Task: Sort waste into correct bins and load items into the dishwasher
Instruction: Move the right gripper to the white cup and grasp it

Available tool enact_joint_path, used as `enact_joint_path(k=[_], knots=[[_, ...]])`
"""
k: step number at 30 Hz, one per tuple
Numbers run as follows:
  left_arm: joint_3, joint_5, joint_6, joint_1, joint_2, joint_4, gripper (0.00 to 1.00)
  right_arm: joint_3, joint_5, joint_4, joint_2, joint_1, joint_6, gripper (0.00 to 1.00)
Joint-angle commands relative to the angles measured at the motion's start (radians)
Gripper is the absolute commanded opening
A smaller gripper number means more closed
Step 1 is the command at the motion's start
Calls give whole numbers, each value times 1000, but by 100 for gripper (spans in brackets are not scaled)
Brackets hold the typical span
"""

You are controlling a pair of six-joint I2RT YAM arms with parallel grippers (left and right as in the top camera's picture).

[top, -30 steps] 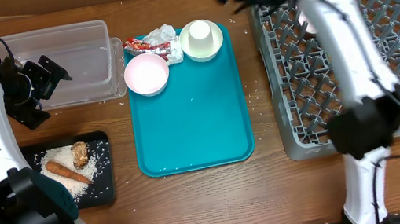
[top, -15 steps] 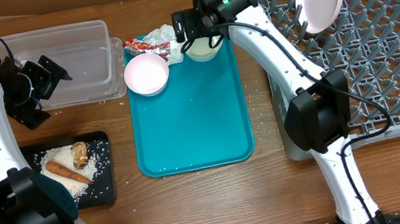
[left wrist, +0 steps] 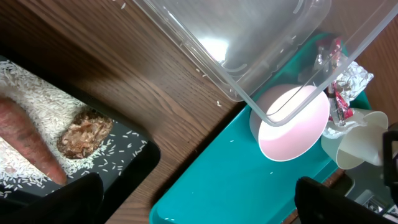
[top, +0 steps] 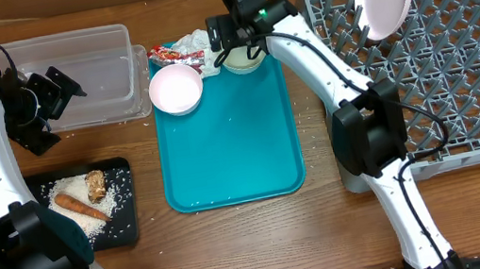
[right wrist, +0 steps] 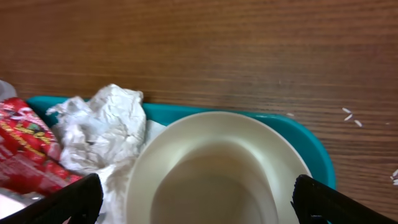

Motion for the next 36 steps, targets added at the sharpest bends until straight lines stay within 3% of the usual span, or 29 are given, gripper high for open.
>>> enact_joint_path(k=[1,7,13,19,28,36], knots=[[20,-3,2,-13,-33,1,100,6,16,-2,23,-2,4,100],[20,-3,2,-13,-33,1,100,5,20,-12,43,1,31,100],[20,-3,2,-13,-33,1,100,5,21,-10,42,0,31,71],[20,-3,2,-13,-33,1,100,5,28,-34,3,-7,31,67],[20,-3,2,-13,-33,1,100,49,140,-71,-225,-37,43,67],[20,-3,2,-13,-33,1,100,51,159,-150,-475,-224,51,68]])
